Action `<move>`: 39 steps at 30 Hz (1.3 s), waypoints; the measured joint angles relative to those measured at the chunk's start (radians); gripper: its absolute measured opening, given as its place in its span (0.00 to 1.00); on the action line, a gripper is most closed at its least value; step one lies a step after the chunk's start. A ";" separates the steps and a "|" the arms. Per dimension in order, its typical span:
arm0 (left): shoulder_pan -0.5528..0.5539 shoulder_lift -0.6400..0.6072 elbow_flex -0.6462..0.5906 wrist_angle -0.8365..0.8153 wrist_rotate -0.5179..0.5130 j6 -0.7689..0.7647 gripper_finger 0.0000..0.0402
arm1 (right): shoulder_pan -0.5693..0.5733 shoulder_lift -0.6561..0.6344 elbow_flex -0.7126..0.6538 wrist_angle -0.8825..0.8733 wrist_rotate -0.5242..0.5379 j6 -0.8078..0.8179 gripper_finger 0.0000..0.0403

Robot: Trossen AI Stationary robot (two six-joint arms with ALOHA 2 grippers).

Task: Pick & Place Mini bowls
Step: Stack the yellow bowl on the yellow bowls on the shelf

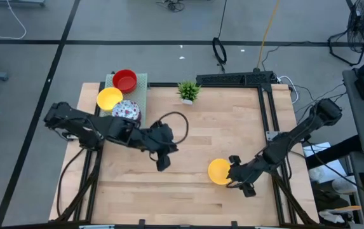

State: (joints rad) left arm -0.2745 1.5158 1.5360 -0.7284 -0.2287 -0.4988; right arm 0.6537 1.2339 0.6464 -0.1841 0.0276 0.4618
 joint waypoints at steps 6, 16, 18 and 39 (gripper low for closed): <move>-0.036 0.044 0.000 0.051 0.001 -0.005 0.16 | 0.004 0.066 0.000 0.001 0.104 -0.201 0.49; -0.093 0.047 0.000 0.129 0.001 -0.007 0.16 | 0.003 0.178 0.000 0.008 0.105 -0.323 0.41; -0.102 0.047 0.000 0.154 0.001 0.001 0.16 | 0.003 0.189 0.000 0.014 0.106 -0.360 0.35; -0.160 0.047 0.000 0.303 0.002 0.072 0.16 | -0.212 0.185 0.001 0.341 0.061 -0.610 0.00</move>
State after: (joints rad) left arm -0.4343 1.5627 1.5360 -0.4252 -0.2270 -0.4266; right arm 0.4418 1.4185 0.6476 0.1568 0.0883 -0.1484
